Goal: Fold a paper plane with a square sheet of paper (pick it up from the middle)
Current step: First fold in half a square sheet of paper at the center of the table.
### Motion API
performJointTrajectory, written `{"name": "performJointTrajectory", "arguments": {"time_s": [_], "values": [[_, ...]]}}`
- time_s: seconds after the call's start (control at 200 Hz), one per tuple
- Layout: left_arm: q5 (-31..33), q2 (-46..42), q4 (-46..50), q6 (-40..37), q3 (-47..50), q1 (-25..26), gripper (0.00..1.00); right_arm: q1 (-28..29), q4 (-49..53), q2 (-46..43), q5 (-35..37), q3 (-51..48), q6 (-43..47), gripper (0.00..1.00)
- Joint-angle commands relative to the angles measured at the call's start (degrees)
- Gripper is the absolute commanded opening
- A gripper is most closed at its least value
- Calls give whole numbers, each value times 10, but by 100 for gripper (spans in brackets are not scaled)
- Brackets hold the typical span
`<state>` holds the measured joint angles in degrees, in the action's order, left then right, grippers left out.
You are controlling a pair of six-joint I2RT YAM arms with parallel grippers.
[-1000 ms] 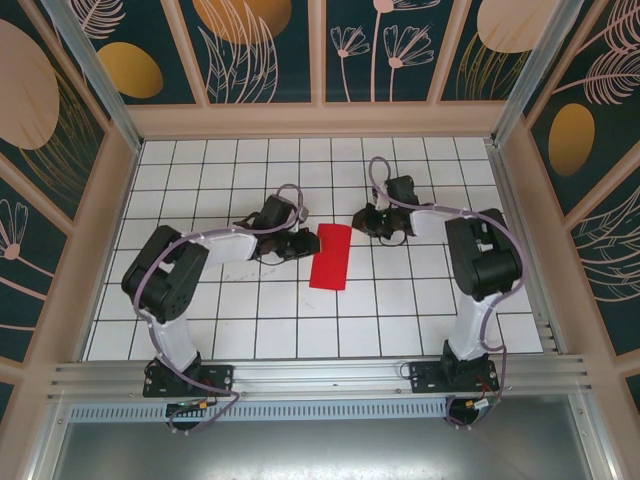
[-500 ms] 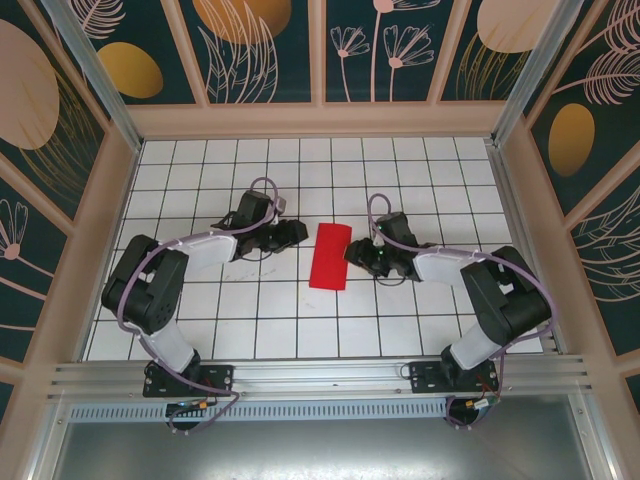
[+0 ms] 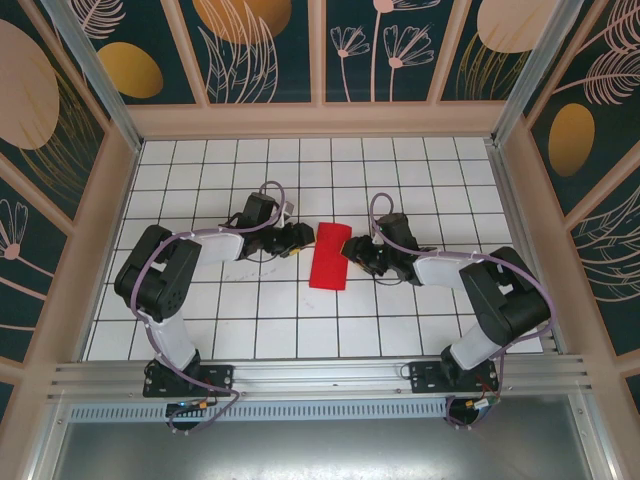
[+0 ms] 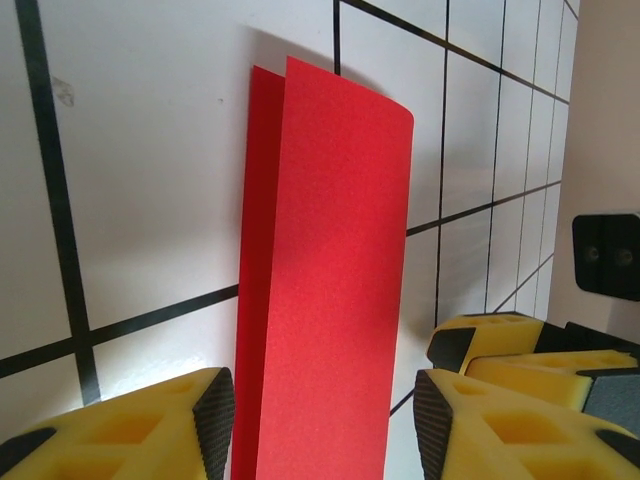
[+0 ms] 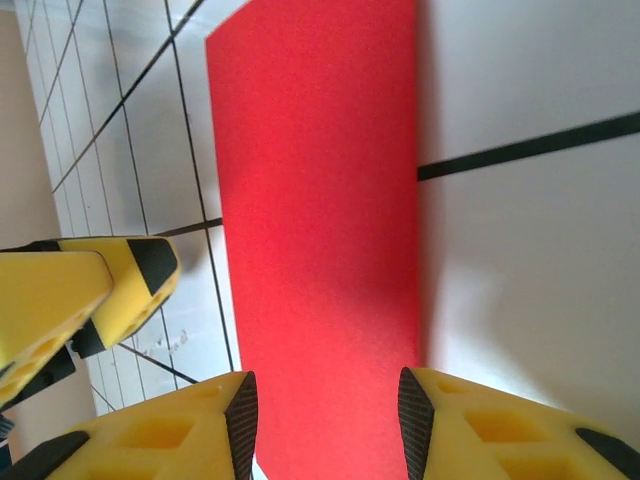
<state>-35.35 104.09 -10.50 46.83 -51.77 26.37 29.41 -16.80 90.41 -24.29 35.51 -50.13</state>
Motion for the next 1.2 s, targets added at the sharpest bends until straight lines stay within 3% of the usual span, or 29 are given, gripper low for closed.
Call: {"name": "performJointTrajectory", "arguments": {"time_s": [0.0,1.196], "values": [[-18,12,-14,3,-13,2,53,6,-23,16,-17,19,-6,44],[-81,66,-14,-2,-54,20,52,6,-19,61,-12,-4,12,40]]}}
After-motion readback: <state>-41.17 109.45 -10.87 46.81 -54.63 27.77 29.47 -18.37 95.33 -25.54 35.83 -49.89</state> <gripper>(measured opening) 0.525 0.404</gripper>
